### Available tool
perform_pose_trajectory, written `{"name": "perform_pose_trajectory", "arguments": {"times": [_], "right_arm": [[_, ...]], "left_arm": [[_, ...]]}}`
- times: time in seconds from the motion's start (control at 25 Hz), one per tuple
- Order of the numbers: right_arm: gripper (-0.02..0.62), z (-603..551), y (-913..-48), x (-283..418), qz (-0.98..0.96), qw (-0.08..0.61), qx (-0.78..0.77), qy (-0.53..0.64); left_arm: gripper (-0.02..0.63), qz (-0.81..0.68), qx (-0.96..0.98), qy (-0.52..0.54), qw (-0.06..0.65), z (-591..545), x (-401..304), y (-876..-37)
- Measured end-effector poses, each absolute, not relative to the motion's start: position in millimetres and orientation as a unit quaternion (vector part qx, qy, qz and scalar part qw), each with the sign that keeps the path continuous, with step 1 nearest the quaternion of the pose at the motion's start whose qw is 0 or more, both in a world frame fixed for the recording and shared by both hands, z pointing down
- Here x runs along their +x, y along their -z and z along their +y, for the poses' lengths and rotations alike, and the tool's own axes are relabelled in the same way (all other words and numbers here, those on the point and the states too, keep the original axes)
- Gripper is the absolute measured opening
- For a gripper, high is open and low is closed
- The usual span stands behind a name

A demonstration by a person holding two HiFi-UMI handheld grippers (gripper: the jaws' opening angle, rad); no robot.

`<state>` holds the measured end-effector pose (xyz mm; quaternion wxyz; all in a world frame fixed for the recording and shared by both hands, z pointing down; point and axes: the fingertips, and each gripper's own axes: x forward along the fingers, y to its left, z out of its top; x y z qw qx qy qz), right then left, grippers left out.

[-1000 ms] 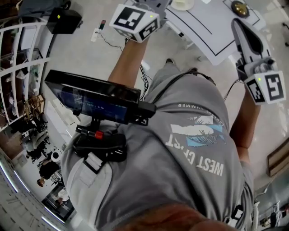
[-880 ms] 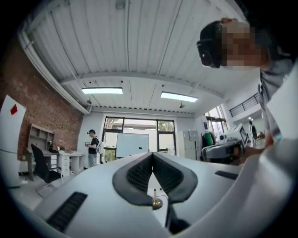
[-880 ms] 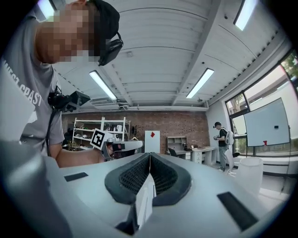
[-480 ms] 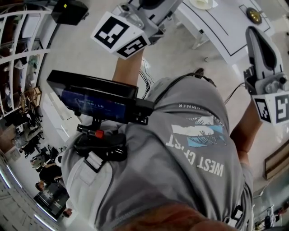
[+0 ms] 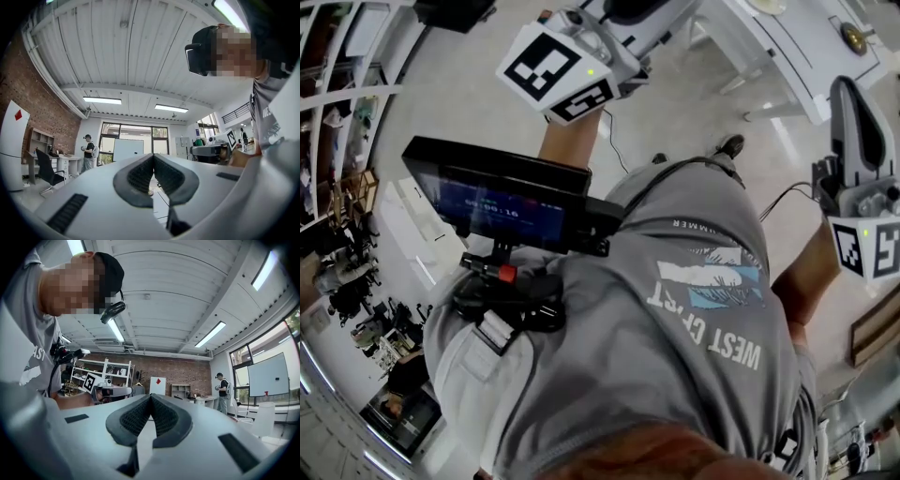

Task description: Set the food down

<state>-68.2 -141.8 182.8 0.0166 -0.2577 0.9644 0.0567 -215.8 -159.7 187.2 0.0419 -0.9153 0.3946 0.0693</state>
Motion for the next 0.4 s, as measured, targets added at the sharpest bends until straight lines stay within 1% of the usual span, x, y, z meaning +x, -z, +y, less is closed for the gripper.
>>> {"name": "perform_pose_trajectory", "arguments": {"times": [0.16, 0.4], "right_arm": [[0.006, -99, -171, -82, 0.962, 0.009, -0.268, -0.062], [0.006, -62, -174, -58, 0.958, 0.019, -0.282, -0.051]], "left_arm": [[0.009, 0.381, -0.92, -0.078, 0.04, -124, -226, -178], [0.009, 0.369, -0.925, -0.084, 0.04, -94, -211, -175]]}}
